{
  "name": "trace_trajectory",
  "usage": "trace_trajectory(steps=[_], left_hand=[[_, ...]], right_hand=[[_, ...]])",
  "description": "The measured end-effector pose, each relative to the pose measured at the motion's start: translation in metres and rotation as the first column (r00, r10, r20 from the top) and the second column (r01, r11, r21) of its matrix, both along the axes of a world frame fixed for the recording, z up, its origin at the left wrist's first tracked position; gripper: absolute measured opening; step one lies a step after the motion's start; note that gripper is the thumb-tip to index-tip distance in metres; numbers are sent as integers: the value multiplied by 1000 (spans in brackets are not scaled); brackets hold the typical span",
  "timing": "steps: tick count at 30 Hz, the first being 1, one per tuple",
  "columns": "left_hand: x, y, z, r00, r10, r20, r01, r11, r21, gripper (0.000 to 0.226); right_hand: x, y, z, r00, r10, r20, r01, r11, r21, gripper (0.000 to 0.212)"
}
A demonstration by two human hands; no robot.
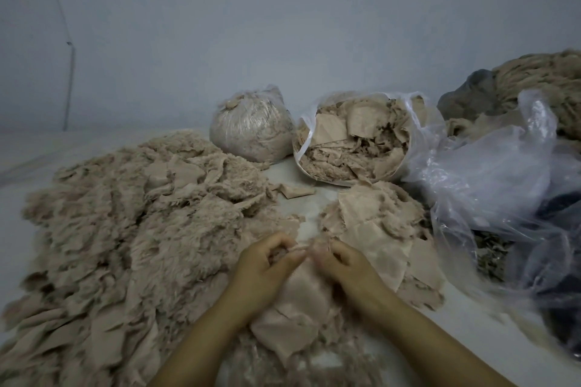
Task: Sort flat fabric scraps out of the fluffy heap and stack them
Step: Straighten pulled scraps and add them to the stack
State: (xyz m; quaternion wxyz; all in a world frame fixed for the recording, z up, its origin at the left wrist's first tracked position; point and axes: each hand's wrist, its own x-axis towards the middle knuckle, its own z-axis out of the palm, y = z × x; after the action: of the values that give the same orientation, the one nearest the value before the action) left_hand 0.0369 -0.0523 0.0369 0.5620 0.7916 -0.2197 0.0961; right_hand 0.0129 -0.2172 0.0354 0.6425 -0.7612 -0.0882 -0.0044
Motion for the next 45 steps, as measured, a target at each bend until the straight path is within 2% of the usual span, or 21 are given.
trace_trajectory(steps=[2, 3, 4, 5, 7, 9, 10, 12, 14, 16, 18, 21, 24, 27, 29, 32, 34, 38, 40, 43, 45], left_hand=[[1, -2, -1, 1000, 28, 0, -28, 999, 23, 22], [3, -2, -1, 997, 78, -11, -78, 997, -1, 26], [5, -1, 1, 990, 140, -34, -142, 989, -48, 30], [7, 1, 2, 980, 186, -66, -192, 977, -97, 32], [8, 3, 2, 979, 172, -106, -185, 975, -124, 32], [5, -2, 0, 990, 70, -118, -81, 993, -89, 28], [3, -5, -2, 993, 33, -116, -42, 997, -71, 28], [3, -6, -4, 994, 55, -96, -61, 996, -60, 29], [6, -3, 0, 980, 147, -133, -164, 978, -131, 30], [4, 1, 4, 970, 118, -215, -168, 958, -232, 34], [-1, 0, 6, 963, 1, -269, -56, 979, -198, 35], [-10, -9, 3, 953, -140, -267, 128, 990, -61, 17], [-6, -6, 0, 952, -126, -277, 94, 988, -126, 27], [-3, 4, 2, 930, -130, -345, 33, 961, -275, 32], [-2, 6, 5, 912, -161, -376, 14, 931, -364, 26], [0, 2, 5, 890, -148, -432, -117, 839, -531, 19], [2, 2, 6, 884, -124, -451, -199, 773, -602, 21], [3, 11, 12, 892, -73, -446, -290, 666, -688, 24], [1, 11, 14, 893, -86, -442, -258, 707, -659, 22], [-3, 3, 10, 889, -131, -438, -166, 800, -576, 17], [-5, -2, 5, 899, -156, -410, -88, 852, -516, 14]], right_hand=[[1, 3, -3, 992, -115, 51, 112, 992, 54, 28], [4, 3, -4, 981, -187, 43, 181, 977, 109, 23], [6, 1, -6, 974, -225, 6, 221, 962, 157, 29], [6, 0, -5, 977, -212, -23, 212, 952, 220, 28], [4, 0, -4, 995, -70, -74, 89, 949, 304, 8], [-1, 3, -5, 995, 46, -89, -20, 963, 268, 31], [0, 4, -6, 997, 37, -65, -21, 973, 230, 31], [2, 4, -4, 997, -72, -34, 78, 974, 214, 15], [7, -1, -2, 969, -243, -50, 247, 928, 280, 22], [8, -5, -1, 956, -289, -55, 291, 896, 337, 23], [3, -3, 1, 978, -210, -17, 203, 919, 339, 20], [-3, 7, -2, 992, -121, 44, 108, 966, 233, 15], [1, 6, -3, 959, -275, 64, 251, 934, 252, 20], [6, -13, 1, 921, -381, -84, 382, 836, 395, 26], [5, -18, 0, 962, -252, -109, 274, 902, 335, 25], [4, -12, -3, 992, -20, -126, 35, 993, 117, 25], [7, -13, 0, 998, -25, -62, 27, 999, 21, 24], [12, -27, 1, 977, -204, 61, 207, 977, -54, 22], [8, -30, 4, 982, -180, 62, 182, 983, -31, 27], [-2, -24, 11, 999, -36, -3, 36, 997, -66, 46], [-5, -16, 10, 998, -35, 48, 39, 994, -102, 44]])
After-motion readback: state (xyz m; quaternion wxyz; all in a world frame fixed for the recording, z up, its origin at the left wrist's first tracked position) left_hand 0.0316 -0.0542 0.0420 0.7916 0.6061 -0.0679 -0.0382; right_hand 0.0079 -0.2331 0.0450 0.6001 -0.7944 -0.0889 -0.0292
